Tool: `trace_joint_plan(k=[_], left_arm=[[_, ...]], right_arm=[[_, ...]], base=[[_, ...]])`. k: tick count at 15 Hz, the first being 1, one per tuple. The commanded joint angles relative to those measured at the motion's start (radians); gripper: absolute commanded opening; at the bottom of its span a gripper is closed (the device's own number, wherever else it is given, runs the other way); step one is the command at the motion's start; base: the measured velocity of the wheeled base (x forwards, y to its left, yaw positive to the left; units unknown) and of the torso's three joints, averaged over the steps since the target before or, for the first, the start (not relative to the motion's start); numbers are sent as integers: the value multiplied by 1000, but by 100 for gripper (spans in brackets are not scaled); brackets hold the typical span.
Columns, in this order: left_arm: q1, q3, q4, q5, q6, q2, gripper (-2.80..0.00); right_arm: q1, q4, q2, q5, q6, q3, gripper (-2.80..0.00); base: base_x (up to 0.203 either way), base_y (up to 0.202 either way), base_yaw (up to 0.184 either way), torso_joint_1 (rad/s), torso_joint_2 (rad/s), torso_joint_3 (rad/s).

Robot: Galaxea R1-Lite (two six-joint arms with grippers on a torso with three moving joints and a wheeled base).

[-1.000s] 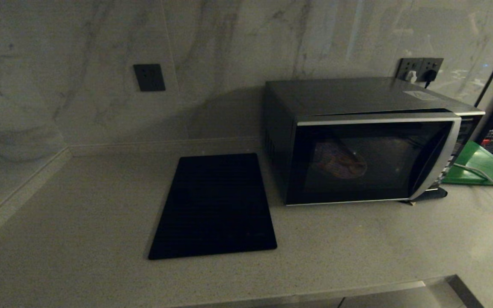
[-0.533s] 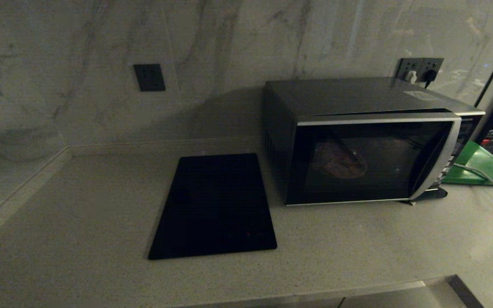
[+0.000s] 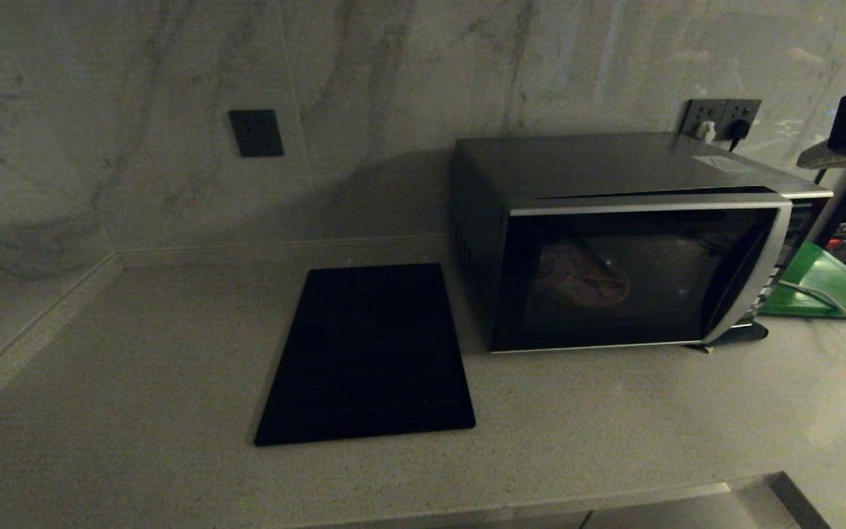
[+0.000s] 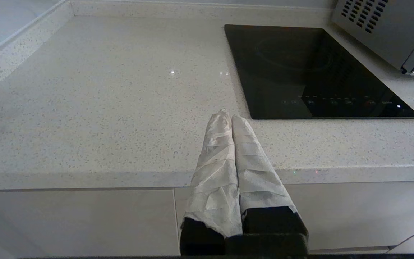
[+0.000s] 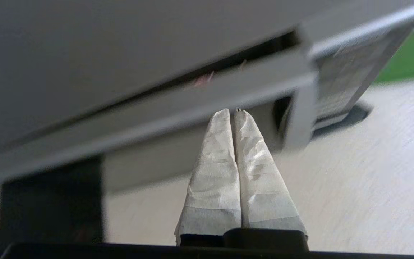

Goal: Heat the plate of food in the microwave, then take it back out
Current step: Open the microwave oven

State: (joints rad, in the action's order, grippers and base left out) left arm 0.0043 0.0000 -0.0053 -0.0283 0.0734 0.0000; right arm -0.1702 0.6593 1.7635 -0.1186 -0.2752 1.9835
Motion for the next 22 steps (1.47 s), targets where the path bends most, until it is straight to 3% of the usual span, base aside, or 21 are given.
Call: trace_joint_plan(k=[1, 8, 15, 18, 22], left_arm=[[0, 0, -1, -1, 0, 2, -280], [0, 0, -1, -1, 0, 2, -280], [0, 0, -1, -1, 0, 2, -280], [0, 0, -1, -1, 0, 1, -280], [0, 0, -1, -1, 0, 2, -280]], right_arm=[[1, -54, 59, 55, 16, 0, -280], [1, -191, 163, 85, 48, 8, -280], [1, -190, 200, 86, 45, 6, -280], [1, -182, 197, 123, 44, 5, -280], [1, -96, 170, 125, 42, 4, -280]], base=[[0, 0, 0, 0, 0, 0], [0, 0, 0, 0, 0, 0], [0, 0, 0, 0, 0, 0], [0, 0, 0, 0, 0, 0], [0, 0, 0, 0, 0, 0]])
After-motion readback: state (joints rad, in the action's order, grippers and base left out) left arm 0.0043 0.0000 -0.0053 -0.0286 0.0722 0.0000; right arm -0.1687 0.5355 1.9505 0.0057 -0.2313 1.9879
